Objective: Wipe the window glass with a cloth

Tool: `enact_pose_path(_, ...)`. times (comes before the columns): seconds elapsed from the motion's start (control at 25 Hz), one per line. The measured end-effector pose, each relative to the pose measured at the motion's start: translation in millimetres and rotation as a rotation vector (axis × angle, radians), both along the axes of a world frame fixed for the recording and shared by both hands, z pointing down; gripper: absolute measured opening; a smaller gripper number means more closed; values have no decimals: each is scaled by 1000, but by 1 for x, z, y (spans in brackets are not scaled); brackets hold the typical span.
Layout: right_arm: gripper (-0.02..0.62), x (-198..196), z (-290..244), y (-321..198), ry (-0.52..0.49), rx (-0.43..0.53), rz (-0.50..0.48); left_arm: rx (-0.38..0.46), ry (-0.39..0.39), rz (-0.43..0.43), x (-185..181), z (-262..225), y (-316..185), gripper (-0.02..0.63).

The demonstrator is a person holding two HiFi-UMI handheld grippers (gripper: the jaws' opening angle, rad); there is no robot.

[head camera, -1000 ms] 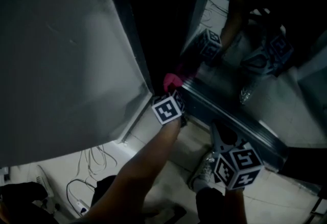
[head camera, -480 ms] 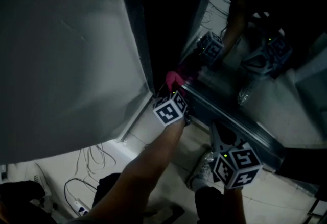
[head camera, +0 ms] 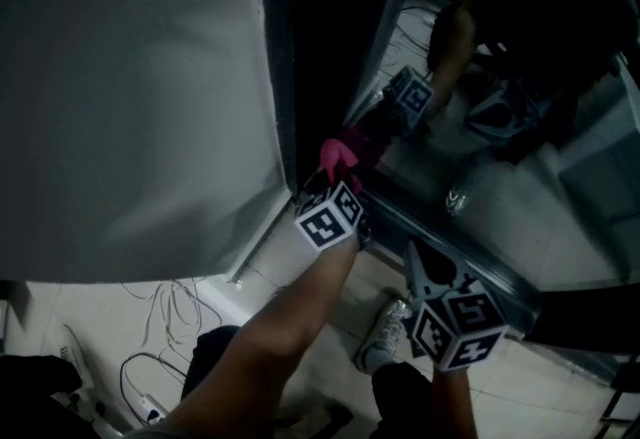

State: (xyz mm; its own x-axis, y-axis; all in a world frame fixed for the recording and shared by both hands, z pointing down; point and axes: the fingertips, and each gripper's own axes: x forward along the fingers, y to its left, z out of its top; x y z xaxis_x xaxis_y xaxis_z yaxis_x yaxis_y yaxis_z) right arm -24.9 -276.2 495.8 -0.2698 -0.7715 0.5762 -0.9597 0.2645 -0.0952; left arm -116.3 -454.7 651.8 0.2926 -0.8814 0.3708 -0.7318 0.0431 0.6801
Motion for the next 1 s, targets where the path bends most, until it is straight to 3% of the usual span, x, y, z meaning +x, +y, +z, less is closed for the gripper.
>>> enact_pose_path(0.24,-3,8,-21,9,4,10,20,56,6,15,6,-39,0,55)
enact_pose_path(0.48,-2,-7,-65,8,23,99,-16,118,24,34,8,-78,-1,55)
enact_pose_path(1.0,-2,-12,-139,16,76,201,-17,271,-21,80,9,-181,-1,55)
